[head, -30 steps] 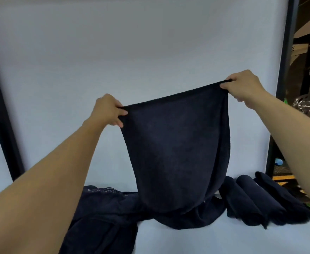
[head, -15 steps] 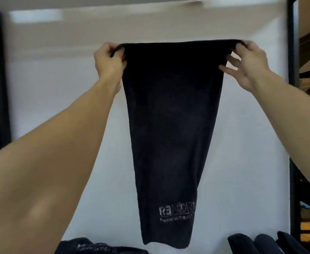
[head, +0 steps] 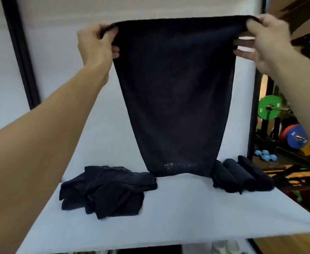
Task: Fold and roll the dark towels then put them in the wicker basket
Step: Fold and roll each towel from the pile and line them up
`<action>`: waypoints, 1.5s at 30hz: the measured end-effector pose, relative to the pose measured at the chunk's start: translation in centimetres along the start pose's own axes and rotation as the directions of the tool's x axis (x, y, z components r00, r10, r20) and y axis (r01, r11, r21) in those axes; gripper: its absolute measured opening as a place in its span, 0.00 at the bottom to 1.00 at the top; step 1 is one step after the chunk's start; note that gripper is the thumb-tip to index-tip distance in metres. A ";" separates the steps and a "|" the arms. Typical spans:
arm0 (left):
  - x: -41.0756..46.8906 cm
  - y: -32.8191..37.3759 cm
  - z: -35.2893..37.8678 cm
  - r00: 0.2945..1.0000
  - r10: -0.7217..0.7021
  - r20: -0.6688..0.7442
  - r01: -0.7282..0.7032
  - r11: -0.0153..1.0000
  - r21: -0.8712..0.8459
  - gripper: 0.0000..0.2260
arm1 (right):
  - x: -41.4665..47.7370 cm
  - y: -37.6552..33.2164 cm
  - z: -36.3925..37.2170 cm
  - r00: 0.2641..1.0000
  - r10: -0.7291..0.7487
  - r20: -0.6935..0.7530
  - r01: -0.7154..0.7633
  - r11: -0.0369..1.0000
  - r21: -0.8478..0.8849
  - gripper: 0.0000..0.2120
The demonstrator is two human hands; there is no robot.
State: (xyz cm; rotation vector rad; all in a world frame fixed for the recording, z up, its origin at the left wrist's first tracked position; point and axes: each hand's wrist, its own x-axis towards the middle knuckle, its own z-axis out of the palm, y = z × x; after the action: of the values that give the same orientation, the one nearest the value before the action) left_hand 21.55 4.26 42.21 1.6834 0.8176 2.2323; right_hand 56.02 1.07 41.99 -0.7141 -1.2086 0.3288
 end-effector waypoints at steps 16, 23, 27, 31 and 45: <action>-15.9 -15.7 -3.2 0.756 -0.651 0.069 0.581 0.716 0.388 0.07 | -12.3 16.6 -5.5 0.795 0.603 0.065 -0.419 0.624 -0.660 0.06; -16.4 -29.8 2.6 0.619 -0.782 0.072 0.665 0.571 0.482 0.12 | -9.3 31.9 -4.6 0.797 0.603 0.031 -0.354 0.508 -0.785 0.18; -17.5 -36.6 5.2 0.553 -0.833 0.029 0.698 0.482 0.529 0.08 | -9.1 39.0 -3.4 0.822 0.565 0.063 -0.166 0.345 -0.924 0.15; -19.3 -41.2 5.9 0.499 -0.866 -0.021 0.682 0.378 0.625 0.11 | -11.4 43.5 -2.2 0.819 0.540 0.192 0.127 0.155 -0.980 0.11; -27.7 -31.8 -0.5 0.637 -0.675 0.372 0.158 0.586 0.795 0.14 | -23.8 35.0 -3.4 0.652 0.644 0.401 0.087 0.462 -0.883 0.11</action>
State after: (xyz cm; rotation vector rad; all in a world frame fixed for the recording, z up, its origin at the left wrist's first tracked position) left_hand 25.09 16.48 2.00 2.0092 1.7749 0.8398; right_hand 55.77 11.88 0.92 -1.8616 -2.0344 0.2986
